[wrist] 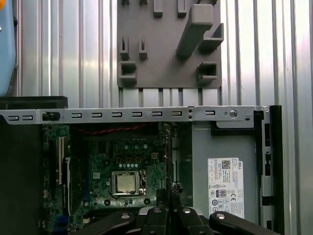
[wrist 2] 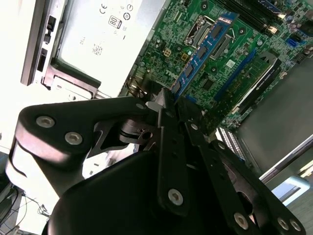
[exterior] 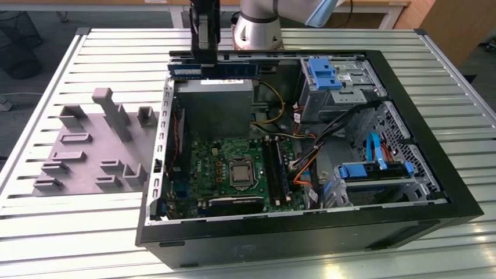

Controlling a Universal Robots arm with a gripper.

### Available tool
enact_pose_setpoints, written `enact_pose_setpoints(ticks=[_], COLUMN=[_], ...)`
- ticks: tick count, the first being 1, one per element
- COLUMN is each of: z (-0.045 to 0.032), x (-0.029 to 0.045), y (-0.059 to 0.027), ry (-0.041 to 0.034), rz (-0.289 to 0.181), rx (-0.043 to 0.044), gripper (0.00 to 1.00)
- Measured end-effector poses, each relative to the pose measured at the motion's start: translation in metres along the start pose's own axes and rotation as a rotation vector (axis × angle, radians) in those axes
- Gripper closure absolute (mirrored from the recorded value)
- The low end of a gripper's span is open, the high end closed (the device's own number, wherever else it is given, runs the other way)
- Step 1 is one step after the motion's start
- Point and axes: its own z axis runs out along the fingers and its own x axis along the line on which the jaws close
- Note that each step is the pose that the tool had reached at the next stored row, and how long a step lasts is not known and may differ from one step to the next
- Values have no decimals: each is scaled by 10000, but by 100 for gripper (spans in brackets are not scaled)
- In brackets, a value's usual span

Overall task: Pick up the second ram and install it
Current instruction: 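Pick up the second ram and move it above second insertion slot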

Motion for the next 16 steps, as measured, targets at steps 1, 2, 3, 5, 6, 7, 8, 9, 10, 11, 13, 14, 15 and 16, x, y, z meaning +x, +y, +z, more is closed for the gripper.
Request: enact_pose_setpoints(ticks=[1,2,3,5,6,7,8,9,10,11,13,14,15,16], z=[0,0,0,0,0,-1,-1,0,-1,-1,-1,-1,-1,-1], x=[0,0,0,-1,-1,-2,-2,-2,-2,-2,-3,-3,-4,-4], y=[-5,-9,-14,-26,-33,-41,-48,-56,-64,-73,-92,-100,-108,-116], ry=[0,0,0,0,0,1,0,0,0,0,0,0,-1,0], rz=[0,0,0,0,0,0,1,0,0,0,0,0,1,0], rx=[0,0,0,0,0,0,0,0,0,0,0,0,0,1], gripper=[86,86,86,86,86,86,86,86,86,86,86,86,86,86])
